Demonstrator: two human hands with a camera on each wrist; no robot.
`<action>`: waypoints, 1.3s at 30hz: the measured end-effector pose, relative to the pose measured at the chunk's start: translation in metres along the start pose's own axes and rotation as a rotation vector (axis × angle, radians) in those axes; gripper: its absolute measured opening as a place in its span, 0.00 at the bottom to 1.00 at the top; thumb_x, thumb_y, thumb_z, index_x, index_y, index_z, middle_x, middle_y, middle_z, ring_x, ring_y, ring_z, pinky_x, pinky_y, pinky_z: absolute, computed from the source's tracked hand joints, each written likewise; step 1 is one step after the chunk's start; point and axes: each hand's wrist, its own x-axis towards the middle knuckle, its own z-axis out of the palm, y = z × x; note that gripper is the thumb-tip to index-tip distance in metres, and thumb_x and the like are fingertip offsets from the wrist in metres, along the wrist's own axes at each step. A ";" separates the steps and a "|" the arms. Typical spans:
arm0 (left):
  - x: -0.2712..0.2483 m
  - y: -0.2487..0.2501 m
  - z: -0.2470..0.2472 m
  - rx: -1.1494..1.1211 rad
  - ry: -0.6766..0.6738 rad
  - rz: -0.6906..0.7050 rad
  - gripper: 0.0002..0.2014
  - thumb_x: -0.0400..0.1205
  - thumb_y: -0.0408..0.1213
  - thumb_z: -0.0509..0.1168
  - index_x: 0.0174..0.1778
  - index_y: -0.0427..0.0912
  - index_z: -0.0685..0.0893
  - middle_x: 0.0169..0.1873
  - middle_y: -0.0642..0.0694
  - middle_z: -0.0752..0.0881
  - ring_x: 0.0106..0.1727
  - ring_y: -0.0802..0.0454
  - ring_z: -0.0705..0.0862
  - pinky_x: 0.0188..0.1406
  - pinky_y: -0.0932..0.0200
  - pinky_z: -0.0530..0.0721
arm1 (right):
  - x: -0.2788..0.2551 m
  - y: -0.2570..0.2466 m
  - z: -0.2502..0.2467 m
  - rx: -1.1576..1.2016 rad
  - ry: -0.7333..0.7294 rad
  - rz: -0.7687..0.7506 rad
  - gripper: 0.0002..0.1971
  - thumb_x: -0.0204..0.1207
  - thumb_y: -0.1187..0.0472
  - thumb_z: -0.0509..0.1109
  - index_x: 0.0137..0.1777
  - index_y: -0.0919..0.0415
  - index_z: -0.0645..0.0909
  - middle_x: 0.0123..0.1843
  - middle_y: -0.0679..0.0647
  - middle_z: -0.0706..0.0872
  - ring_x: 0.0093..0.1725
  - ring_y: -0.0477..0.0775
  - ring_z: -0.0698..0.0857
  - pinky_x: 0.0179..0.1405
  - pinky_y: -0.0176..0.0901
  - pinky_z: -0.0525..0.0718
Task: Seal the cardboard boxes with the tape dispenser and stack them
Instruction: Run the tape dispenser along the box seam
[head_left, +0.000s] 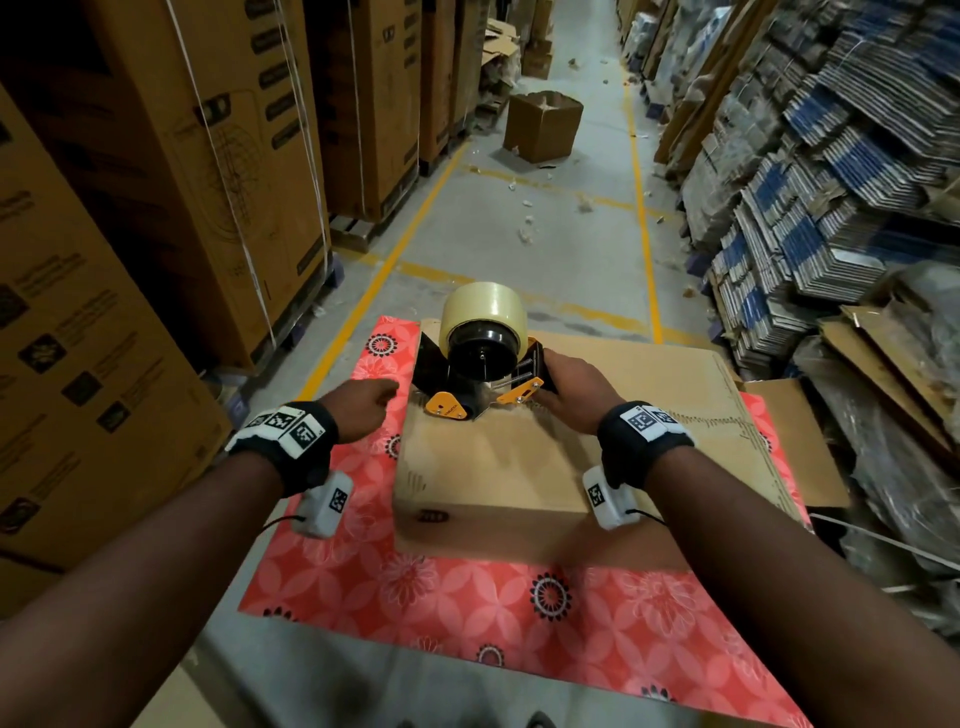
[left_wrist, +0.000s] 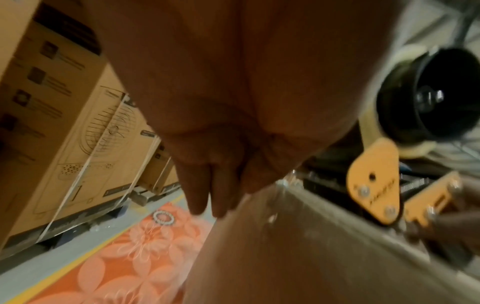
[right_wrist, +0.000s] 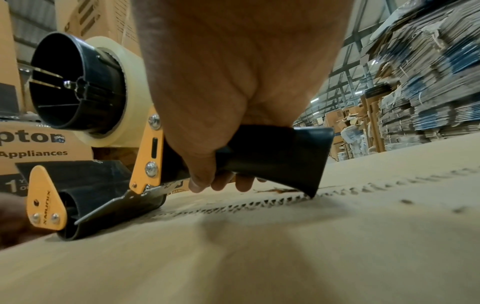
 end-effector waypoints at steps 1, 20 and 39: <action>-0.003 0.002 -0.004 0.008 0.029 -0.002 0.27 0.85 0.30 0.55 0.82 0.39 0.64 0.78 0.39 0.71 0.77 0.42 0.71 0.73 0.53 0.71 | 0.000 0.000 0.000 0.002 -0.004 -0.001 0.14 0.80 0.57 0.71 0.63 0.55 0.77 0.55 0.56 0.88 0.51 0.62 0.84 0.46 0.51 0.80; -0.012 0.043 0.031 0.050 0.051 -0.049 0.23 0.86 0.43 0.62 0.77 0.42 0.68 0.65 0.37 0.82 0.62 0.40 0.82 0.51 0.58 0.74 | 0.007 0.015 -0.001 -0.049 -0.053 -0.042 0.16 0.80 0.52 0.69 0.64 0.54 0.74 0.57 0.55 0.87 0.54 0.62 0.84 0.48 0.56 0.85; 0.006 0.124 0.069 0.446 -0.028 -0.082 0.49 0.80 0.68 0.55 0.85 0.41 0.42 0.84 0.36 0.38 0.85 0.38 0.42 0.81 0.35 0.47 | -0.038 0.097 -0.037 0.003 -0.060 0.001 0.14 0.79 0.53 0.69 0.62 0.53 0.77 0.55 0.55 0.88 0.52 0.62 0.86 0.50 0.55 0.85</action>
